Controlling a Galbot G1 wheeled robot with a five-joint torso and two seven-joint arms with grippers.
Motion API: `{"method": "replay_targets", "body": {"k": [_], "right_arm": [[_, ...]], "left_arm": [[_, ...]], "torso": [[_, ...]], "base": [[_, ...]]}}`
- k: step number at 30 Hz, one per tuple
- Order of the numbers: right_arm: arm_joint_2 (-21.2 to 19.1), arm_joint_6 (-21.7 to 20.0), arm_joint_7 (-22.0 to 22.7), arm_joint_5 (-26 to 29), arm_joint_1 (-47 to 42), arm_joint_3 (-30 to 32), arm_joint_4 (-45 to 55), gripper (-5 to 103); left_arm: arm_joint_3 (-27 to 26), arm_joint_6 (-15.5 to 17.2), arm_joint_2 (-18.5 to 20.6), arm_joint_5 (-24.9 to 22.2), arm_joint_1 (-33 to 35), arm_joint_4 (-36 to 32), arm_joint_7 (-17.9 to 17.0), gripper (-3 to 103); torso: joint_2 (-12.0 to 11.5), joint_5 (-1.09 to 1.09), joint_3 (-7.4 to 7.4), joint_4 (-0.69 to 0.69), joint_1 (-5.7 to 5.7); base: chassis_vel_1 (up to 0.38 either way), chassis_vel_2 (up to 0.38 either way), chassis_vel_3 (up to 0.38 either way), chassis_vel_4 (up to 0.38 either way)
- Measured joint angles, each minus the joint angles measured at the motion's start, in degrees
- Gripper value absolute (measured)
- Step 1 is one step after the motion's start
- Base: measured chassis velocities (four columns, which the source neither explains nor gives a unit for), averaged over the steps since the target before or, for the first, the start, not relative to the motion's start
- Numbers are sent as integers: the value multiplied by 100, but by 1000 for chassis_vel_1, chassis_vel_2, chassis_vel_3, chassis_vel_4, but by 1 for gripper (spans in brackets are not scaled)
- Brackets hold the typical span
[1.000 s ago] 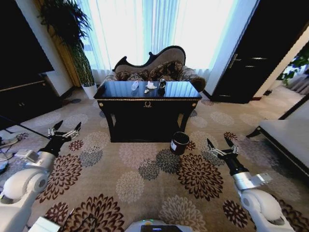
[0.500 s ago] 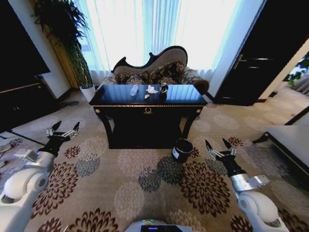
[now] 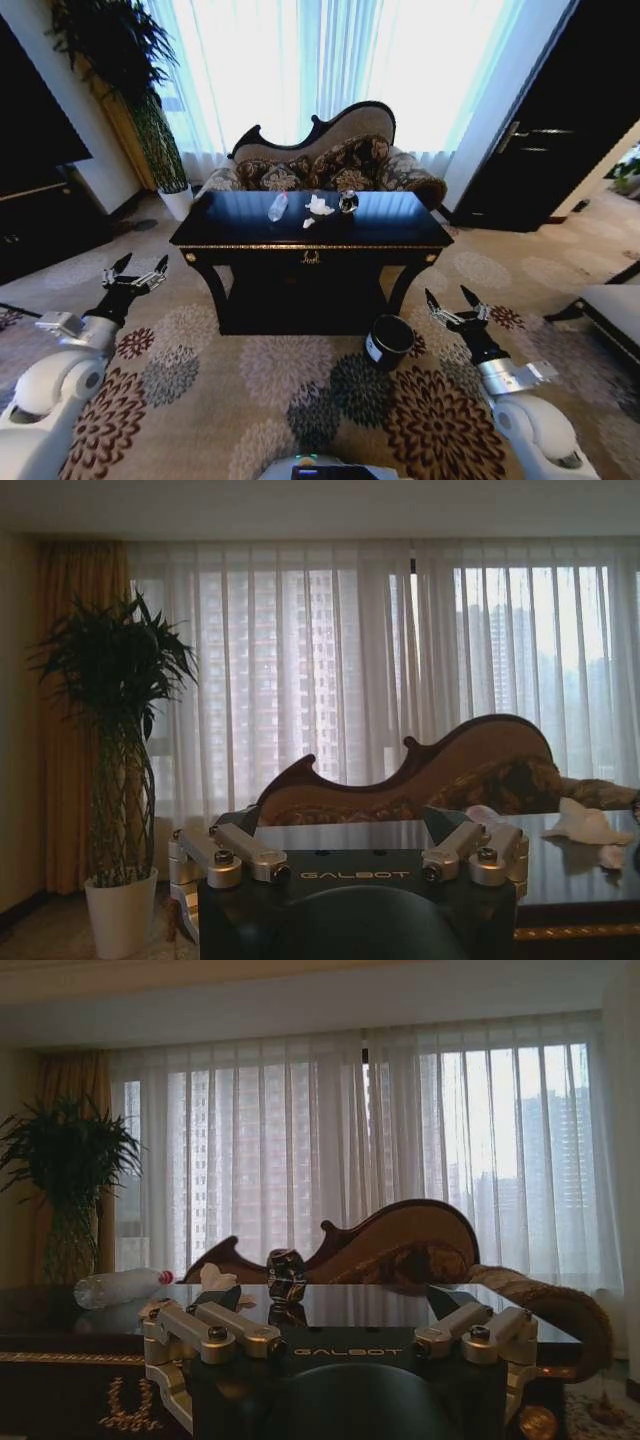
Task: Move to the front of the table and place the trash on the table into the trash bin.
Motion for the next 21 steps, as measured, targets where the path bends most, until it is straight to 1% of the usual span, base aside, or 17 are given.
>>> {"method": "replay_targets", "body": {"k": [4, 13, 15, 21], "right_arm": [[0, -16, 1, 45, 2, -11, 2, 100], [33, -26, 8, 24, -12, -12, 51, 100], [41, -26, 4, 1, -34, -22, 54, 100], [32, -30, 19, -37, 16, -106, 83, 100]], "left_arm": [[-5, 38, 1, -11, -51, -3, -7, 92], [2, 59, 2, -28, -43, -26, -14, 92], [11, 62, -21, -30, -31, -40, -14, 92], [32, 74, -17, -32, -33, -59, -25, 92]], "torso": [[0, 3, 0, 0, 0], [-1, 3, 1, 1, 3], [-1, 0, 1, 0, 2], [-1, 3, 1, 1, 2]], "base": [[-214, 208, 234, -212], [-254, 242, 247, -242], [-241, 246, 222, -238], [-214, 212, 204, -204]]}}
